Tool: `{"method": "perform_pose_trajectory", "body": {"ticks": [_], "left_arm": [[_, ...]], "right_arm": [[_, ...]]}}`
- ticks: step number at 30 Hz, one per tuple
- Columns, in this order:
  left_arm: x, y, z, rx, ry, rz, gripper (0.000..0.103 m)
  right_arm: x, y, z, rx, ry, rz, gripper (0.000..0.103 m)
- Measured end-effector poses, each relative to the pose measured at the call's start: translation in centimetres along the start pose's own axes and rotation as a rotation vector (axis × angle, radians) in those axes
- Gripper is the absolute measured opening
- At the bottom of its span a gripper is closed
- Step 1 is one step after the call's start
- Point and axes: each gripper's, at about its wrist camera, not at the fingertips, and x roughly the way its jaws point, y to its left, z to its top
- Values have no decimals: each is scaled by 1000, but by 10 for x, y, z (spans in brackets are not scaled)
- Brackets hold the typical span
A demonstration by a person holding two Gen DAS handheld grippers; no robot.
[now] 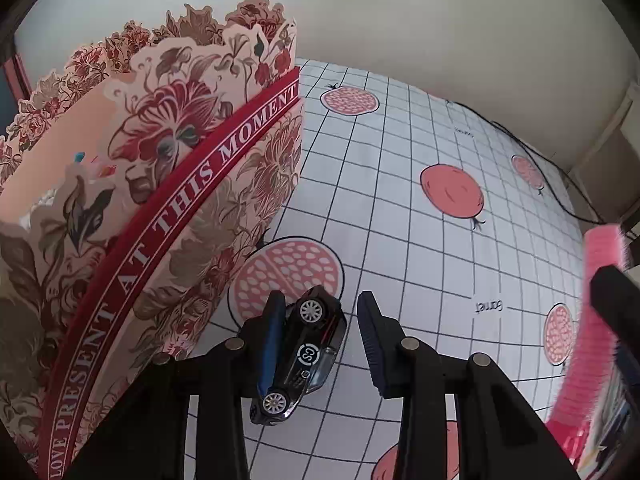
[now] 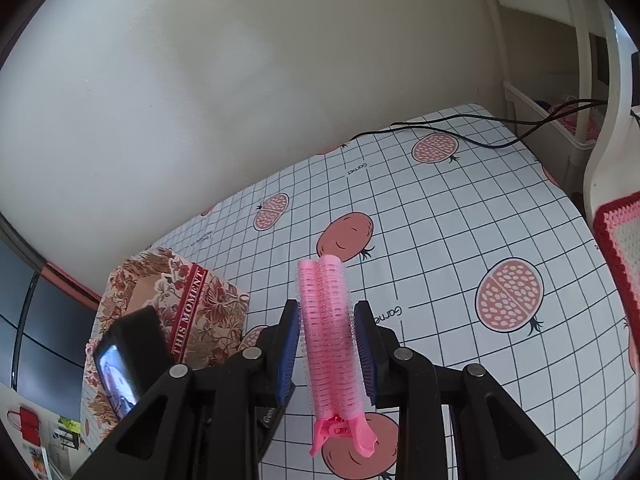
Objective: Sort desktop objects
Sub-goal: 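Lift the pink roller with right tool while left tool grasps the black toy car, then carry the toy car and pink roller over the pink box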
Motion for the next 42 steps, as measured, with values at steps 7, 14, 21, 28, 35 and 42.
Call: {"method": "perform_pose_trajectory", "body": {"ticks": [7,14,21,28,35,42], "left_arm": [[-1,-1,-4,17,1,36,34],[3,-3,-8,46,-5,66,34],[2,-4,-9,60,-3,73,30],[3,-7,-7,32,26,13,29],[-3,-17,-6,53,23,-9,28],[-17,-27,1,76,-16,-22,28]], "right_arm": [[-6,5,0,-11,-15,-1,29],[-9,6,1,-14,-16,-2,29],[-12,9,3,-18,-21,-1,29],[-12,9,2,-18,-14,-3,29],[-20,8,6,-23,-32,10,29],[-36,13,10,-35,-81,23,29]]}}
